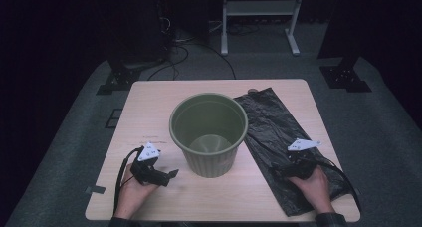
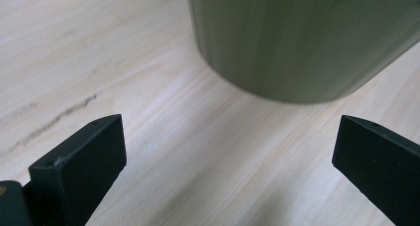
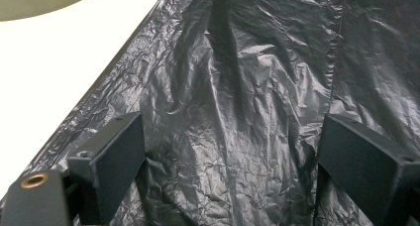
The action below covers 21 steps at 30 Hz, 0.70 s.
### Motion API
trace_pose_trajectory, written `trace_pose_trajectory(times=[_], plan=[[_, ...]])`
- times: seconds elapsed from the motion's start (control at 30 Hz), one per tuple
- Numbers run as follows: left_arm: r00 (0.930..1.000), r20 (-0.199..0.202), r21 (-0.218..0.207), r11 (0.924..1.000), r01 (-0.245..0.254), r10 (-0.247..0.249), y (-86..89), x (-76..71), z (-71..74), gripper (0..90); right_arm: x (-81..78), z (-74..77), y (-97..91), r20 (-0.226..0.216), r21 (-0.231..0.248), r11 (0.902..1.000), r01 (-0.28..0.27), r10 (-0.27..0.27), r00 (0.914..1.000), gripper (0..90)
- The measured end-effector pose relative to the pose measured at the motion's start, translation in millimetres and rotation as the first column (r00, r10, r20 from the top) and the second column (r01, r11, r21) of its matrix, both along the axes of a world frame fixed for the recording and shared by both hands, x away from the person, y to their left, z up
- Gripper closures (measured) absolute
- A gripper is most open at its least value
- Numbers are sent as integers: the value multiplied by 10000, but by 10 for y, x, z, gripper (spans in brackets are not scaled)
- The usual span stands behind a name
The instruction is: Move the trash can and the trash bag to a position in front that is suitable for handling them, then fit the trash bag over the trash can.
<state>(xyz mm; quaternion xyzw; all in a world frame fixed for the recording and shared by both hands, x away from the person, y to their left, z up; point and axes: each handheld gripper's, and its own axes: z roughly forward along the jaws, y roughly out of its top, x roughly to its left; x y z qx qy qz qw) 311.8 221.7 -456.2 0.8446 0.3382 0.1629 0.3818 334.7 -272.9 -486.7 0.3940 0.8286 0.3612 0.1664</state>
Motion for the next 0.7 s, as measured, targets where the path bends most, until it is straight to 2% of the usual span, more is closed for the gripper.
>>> trace_pose_trajectory(times=[0.2, 0.4, 0.47, 0.53, 0.7], plan=[[9997, -223, 286, 9996, -51, 57, -6, 9, -102, 0, 0, 0, 0, 0, 0, 10000, -1, 1, 10000, 103], [9997, -220, 645, 9979, -112, 127, -15, 12, -159, 0, 0, 1, -2, 3, 7, 10000, -6, 6, 10000, 107], [9994, -332, 681, 9976, -93, 116, -14, 15, -184, 0, -4, 11, -6, 19, -29, 10000, -27, 27, 10000, 127], [9991, -409, 861, 9963, -74, 110, -15, 17, -217, 0, -12, 32, -20, 143, -127, 9996, 250, -249, 9996, 125], [9986, -516, 578, 9983, -68, 98, 9, 24, -256, 0, -7, 92, -80, 272, 96, 9992, 382, -385, 9989, 117]])
